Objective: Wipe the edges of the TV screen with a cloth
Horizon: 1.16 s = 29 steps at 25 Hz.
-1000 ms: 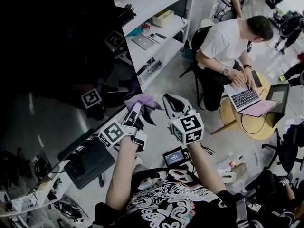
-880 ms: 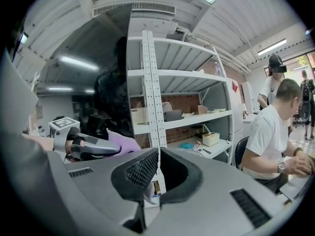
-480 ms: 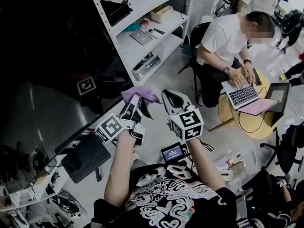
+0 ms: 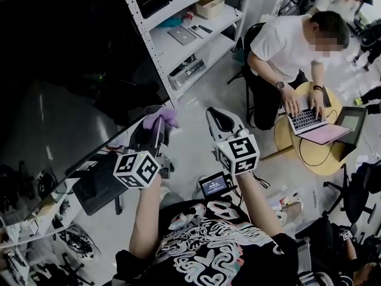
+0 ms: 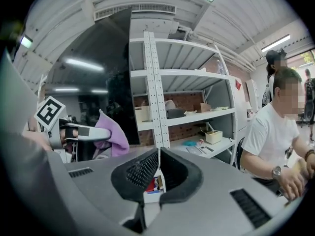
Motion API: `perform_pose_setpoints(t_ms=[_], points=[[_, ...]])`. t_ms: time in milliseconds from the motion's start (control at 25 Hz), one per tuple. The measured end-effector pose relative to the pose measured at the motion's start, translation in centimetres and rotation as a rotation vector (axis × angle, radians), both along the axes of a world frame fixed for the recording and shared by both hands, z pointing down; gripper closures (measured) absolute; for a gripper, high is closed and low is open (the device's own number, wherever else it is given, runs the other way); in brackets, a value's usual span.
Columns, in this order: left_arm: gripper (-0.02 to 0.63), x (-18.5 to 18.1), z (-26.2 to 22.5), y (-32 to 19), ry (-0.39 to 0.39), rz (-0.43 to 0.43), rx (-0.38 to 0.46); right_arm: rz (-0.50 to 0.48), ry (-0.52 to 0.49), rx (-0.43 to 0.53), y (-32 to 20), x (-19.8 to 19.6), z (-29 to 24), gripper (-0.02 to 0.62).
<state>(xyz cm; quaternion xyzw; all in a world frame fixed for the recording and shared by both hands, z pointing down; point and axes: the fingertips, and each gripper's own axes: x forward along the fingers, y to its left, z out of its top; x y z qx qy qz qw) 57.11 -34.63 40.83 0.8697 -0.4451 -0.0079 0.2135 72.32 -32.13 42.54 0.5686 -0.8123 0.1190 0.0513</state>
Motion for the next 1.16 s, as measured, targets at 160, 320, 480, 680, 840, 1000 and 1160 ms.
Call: perform_pose_setpoints(t_ms=[160, 320, 480, 680, 840, 1000, 1160], points=[[0.468, -3.5, -0.3, 2.2, -0.128, -0.075, 0.077, -0.062, 0.061, 0.033, 1.5, -2.0, -0.8, 0.565], [0.468, -5.8, -1.0, 3.7, -0.179, -0.113, 0.127, -0.064, 0.088, 0.085, 2.6, -2.8, -2.2, 0.566], [0.468, -8.7, -2.1, 6.0, -0.227, -0.154, 0.177, -0.078, 0.081, 0.095, 4.0, -4.8, -2.8, 0.566], [0.468, -12.9, -3.3, 8.8, -0.238, -0.211, 0.205, -0.134, 0.066, 0.12, 6.1, -8.7, -3.7, 0.566], [0.468, -15.3, -3.3, 10.5, -0.239, -0.234, 0.205, -0.168, 0.072, 0.117, 7.7, -10.9, -3.6, 0.566], [0.468, -16.5, -3.5, 12.4, -0.27, -0.232, 0.225, -0.176, 0.063, 0.104, 10.0, -12.0, -3.4, 0.566], [0.468, -15.8, -2.5, 14.5, -0.29, -0.24, 0.221, -0.178, 0.058, 0.078, 12.6, -11.2, -2.2, 0.566]])
